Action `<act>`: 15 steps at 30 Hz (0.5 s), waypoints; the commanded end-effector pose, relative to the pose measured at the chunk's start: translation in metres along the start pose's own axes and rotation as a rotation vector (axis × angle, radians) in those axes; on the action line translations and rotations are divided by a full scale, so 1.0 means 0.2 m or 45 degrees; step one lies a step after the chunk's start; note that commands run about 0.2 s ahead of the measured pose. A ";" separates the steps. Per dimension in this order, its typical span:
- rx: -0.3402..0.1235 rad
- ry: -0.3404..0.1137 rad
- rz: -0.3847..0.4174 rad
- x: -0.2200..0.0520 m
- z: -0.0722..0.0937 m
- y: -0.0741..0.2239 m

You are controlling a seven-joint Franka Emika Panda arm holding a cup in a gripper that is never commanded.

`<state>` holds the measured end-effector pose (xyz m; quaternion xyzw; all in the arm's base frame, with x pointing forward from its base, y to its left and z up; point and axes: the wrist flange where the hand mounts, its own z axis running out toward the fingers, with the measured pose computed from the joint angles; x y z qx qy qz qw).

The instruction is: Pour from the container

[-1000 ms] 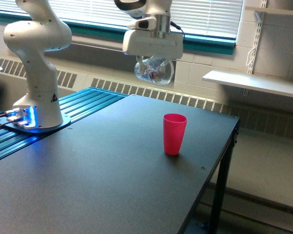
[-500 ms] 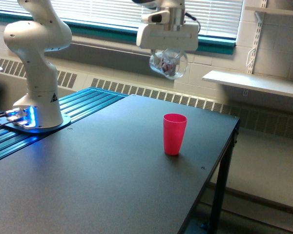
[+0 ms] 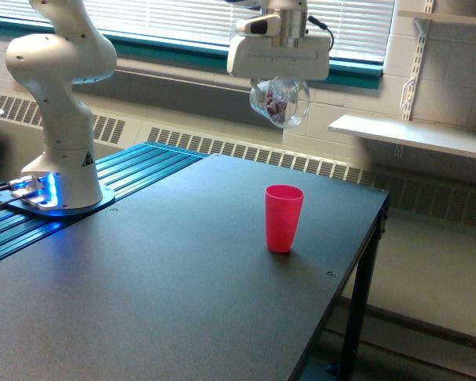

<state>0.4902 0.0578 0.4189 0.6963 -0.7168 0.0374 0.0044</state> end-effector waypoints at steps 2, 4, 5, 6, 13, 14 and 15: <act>0.009 0.077 -0.038 -0.12 0.01 -0.04; 0.031 0.095 -0.052 -0.15 -0.01 -0.06; 0.038 0.106 -0.057 -0.17 -0.01 -0.07; 0.045 0.114 -0.067 -0.19 -0.02 -0.07; 0.073 0.116 -0.079 -0.30 -0.06 -0.10; 0.075 0.114 -0.088 -0.32 -0.06 -0.10; 0.080 0.109 -0.094 -0.34 -0.07 -0.10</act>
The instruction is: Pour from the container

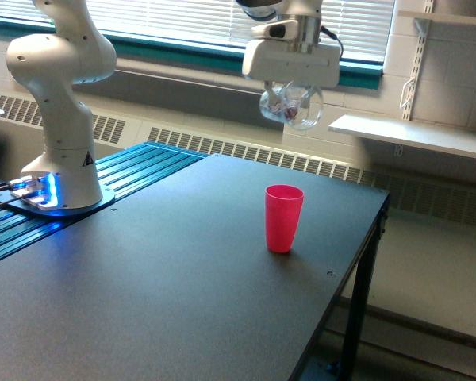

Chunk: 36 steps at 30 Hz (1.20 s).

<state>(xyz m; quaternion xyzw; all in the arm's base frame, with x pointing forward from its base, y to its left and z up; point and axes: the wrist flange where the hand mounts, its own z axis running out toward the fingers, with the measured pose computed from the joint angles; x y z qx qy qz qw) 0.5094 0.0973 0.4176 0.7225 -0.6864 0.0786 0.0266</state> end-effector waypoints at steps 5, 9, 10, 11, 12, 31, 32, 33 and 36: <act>0.031 -0.002 0.023 -0.17 -0.08 -0.02; 0.004 -0.027 0.047 -0.17 -0.06 -0.01; -0.004 -0.047 0.053 -0.18 -0.06 -0.01; -0.010 -0.068 0.054 -0.19 -0.05 -0.02; -0.015 -0.092 0.056 -0.19 -0.05 -0.02; -0.109 -0.241 0.184 -0.07 0.00 -0.04; -0.113 -0.258 0.193 -0.07 0.01 -0.04; -0.121 -0.278 0.209 -0.06 0.02 -0.04; -0.144 -0.325 0.253 -0.05 0.04 -0.02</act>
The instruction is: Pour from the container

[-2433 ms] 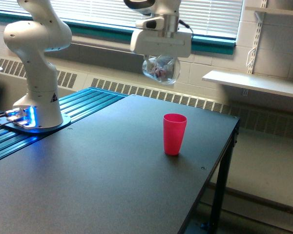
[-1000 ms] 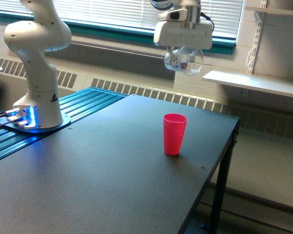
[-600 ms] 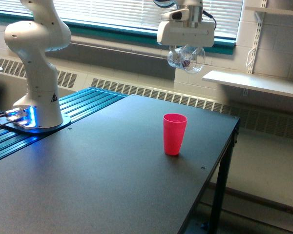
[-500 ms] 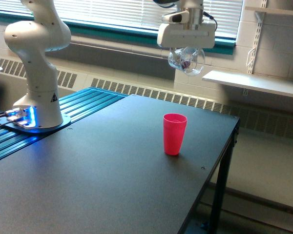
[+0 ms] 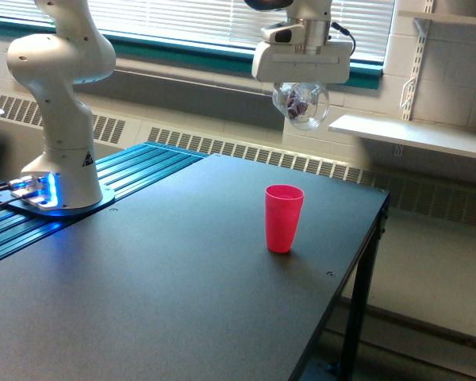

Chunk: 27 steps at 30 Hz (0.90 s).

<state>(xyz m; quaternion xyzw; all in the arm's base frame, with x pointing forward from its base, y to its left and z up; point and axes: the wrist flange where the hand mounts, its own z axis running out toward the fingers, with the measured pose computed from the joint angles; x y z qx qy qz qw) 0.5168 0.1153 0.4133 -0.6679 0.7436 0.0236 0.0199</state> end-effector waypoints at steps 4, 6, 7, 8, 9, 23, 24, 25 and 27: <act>-0.061 -0.092 0.062 0.04 0.05 0.03; -0.070 -0.107 0.064 0.02 0.06 0.03; -0.072 -0.120 0.061 0.02 0.06 0.03; -0.075 -0.127 0.061 0.01 0.06 0.03; -0.079 -0.134 0.062 0.00 0.06 0.03; -0.133 -0.184 0.081 -0.06 0.08 0.03; -0.138 -0.190 0.086 -0.06 0.09 0.03; -0.142 -0.197 0.091 -0.06 0.09 0.03; -0.150 -0.194 0.092 -0.06 0.09 0.03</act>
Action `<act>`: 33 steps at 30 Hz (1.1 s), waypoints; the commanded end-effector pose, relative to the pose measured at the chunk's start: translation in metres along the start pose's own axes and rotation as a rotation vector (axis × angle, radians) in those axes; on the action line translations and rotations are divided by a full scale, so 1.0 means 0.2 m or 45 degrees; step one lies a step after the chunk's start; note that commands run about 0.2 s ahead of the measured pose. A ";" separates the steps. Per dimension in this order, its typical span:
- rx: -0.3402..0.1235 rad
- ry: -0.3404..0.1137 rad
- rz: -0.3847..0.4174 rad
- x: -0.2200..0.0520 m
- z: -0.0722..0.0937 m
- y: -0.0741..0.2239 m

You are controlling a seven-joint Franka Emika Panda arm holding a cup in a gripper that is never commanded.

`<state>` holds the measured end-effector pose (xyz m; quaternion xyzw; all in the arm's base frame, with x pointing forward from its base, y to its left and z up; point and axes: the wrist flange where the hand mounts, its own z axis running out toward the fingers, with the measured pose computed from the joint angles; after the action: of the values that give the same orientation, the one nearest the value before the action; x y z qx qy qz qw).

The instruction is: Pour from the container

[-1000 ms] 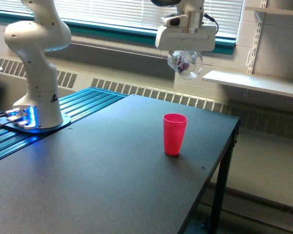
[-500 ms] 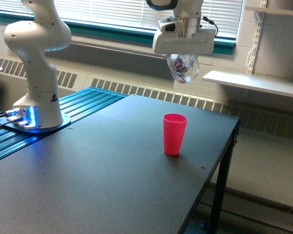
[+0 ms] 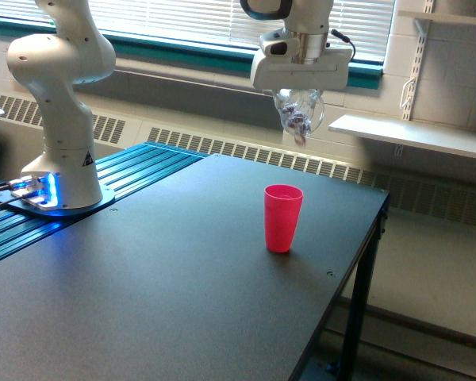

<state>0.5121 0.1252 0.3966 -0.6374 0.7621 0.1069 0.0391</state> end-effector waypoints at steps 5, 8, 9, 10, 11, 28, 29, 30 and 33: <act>-0.033 -0.031 0.011 -0.03 0.01 0.00; -0.035 -0.028 0.002 -0.04 0.01 0.00; -0.034 -0.033 0.003 -0.05 0.01 0.01; -0.036 -0.038 0.004 -0.05 0.01 0.01; -0.039 -0.041 0.005 -0.05 0.02 0.01; -0.046 -0.080 0.005 -0.09 0.02 0.05; -0.046 -0.082 0.005 -0.09 0.02 0.05; -0.047 -0.079 0.004 -0.09 0.02 0.05; -0.041 -0.076 0.006 -0.09 0.02 0.06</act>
<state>0.5077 0.1422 0.3952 -0.6295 0.7629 0.1389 0.0494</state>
